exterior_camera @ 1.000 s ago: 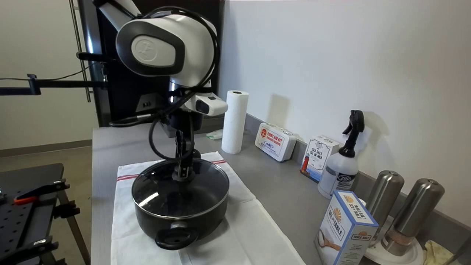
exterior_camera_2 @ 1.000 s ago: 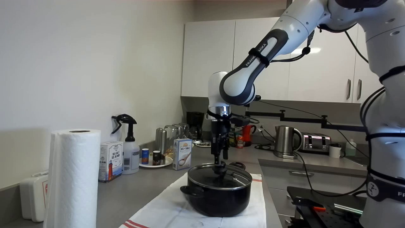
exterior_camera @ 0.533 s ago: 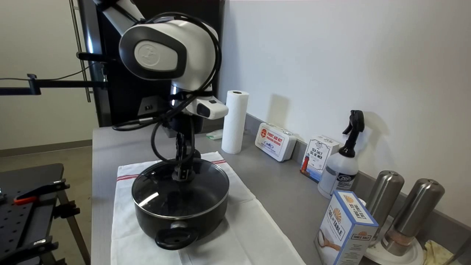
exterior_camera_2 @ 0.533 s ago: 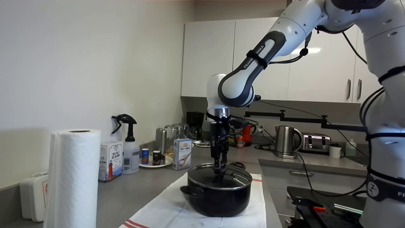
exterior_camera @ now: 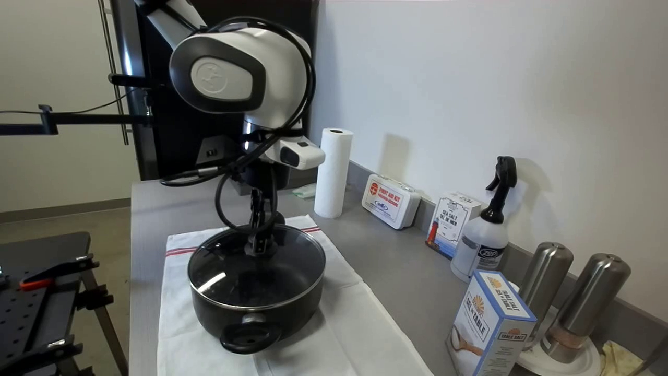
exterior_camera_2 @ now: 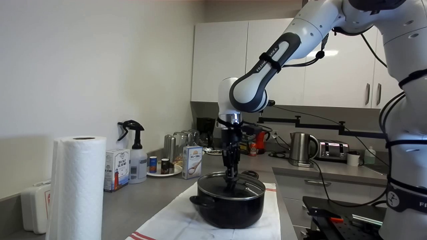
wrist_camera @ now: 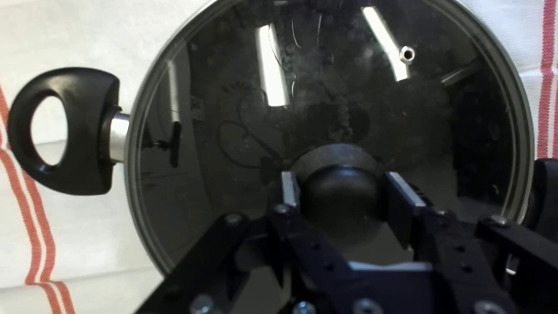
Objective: Put the pot's lid on the counter
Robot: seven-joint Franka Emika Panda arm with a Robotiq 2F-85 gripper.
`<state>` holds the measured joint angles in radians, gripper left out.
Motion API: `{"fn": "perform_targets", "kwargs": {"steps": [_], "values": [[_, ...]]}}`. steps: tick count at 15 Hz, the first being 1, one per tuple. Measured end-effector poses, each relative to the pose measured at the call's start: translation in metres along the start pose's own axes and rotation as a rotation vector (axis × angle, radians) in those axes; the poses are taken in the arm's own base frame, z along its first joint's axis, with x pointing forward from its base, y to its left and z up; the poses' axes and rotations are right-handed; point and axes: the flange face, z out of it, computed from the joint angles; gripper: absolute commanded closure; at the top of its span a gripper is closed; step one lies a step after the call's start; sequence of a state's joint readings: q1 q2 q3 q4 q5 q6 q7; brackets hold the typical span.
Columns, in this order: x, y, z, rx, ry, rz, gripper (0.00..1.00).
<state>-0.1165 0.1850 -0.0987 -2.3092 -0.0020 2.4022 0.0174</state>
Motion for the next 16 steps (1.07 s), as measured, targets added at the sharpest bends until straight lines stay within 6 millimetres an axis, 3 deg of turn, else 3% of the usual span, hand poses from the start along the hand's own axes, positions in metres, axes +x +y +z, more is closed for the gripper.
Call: {"fn": "perform_targets", "kwargs": {"steps": [6,12,16], "values": [[0.000,0.002,-0.005,-0.001,0.010,0.002,0.75],[-0.009,0.001,-0.037,-0.030,0.067,-0.017,0.75],[-0.021,-0.012,-0.048,-0.052,0.082,-0.068,0.75]]}}
